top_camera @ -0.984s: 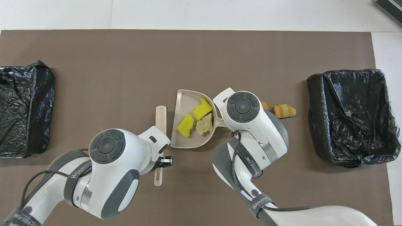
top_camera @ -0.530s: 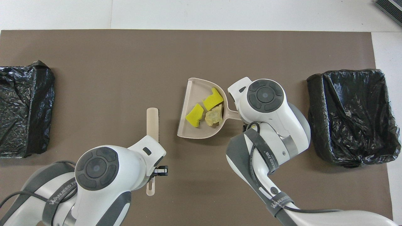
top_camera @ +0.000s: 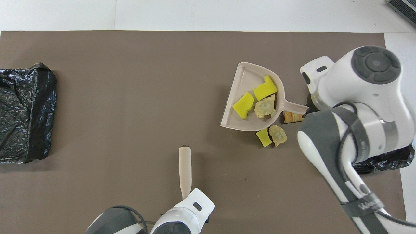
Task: Sweep and dump trash in bin
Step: 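Carry the loaded dustpan with the right gripper over the nearby bin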
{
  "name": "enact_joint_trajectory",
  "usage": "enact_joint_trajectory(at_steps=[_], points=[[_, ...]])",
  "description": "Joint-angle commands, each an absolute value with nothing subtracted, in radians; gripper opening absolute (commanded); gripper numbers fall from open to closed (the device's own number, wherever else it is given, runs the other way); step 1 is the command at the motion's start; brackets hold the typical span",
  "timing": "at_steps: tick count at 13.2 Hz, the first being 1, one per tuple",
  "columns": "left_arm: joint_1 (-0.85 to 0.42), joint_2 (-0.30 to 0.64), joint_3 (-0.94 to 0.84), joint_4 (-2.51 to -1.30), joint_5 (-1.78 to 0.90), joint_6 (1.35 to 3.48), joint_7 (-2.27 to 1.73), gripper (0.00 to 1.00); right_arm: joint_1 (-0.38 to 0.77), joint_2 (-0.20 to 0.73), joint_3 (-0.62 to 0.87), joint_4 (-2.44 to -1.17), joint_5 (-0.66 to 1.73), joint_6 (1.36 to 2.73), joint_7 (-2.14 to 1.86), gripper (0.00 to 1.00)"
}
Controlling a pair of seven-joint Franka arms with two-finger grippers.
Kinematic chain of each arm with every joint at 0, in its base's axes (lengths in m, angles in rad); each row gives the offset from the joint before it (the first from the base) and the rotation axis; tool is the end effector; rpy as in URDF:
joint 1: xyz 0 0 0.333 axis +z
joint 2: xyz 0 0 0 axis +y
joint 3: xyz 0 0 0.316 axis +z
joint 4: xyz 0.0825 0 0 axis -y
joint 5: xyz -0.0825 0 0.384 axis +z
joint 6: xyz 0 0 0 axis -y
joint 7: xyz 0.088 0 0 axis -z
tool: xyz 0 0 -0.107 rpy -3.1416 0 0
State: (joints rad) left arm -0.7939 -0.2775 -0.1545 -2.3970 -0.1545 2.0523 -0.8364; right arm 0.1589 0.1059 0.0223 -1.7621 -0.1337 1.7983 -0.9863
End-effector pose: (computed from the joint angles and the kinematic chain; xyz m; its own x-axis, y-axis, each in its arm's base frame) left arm 0.2518 -0.3667 0.4157 0.9930 -0.0285 -0.1144 -0.0279 -0.9996 0.0065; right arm 0.5798 0.0943 0.4928 0.3572 0.9229 -0.1438 0.9330 -0.3597 0.0094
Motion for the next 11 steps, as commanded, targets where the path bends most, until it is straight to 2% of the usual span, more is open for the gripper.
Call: enact_joint_trajectory(at_steps=[1,7,8,9,10,11], points=[[-0.845,-0.293,-0.137,-2.476,-0.198,2.144,-0.844,0.00,0.040,0.048,0.032,-1.758,-0.098,1.735,-1.109,0.00],[-0.894,-0.229,-0.137,-2.531,-0.307,2.250,-0.838,0.00,-0.240,0.029,0.028,-1.735,-0.107,1.684,-1.424,0.00],[-0.902,-0.229,-0.137,-2.531,-0.307,2.249,-0.831,0.06,-0.279,0.026,0.026,-1.735,-0.118,1.684,-1.481,0.00],[-0.902,-0.229,-0.137,-2.530,-0.307,2.243,-0.824,0.35,-0.316,0.026,0.020,-1.735,-0.127,1.686,-1.533,0.00],[-0.900,-0.229,-0.137,-2.523,-0.307,2.237,-0.821,0.96,-0.346,0.026,0.017,-1.733,-0.146,1.693,-1.584,0.00],[-0.902,-0.229,-0.135,-2.523,-0.307,2.238,-0.821,1.00,-0.380,0.026,0.014,-1.729,-0.181,1.709,-1.636,0.00]])
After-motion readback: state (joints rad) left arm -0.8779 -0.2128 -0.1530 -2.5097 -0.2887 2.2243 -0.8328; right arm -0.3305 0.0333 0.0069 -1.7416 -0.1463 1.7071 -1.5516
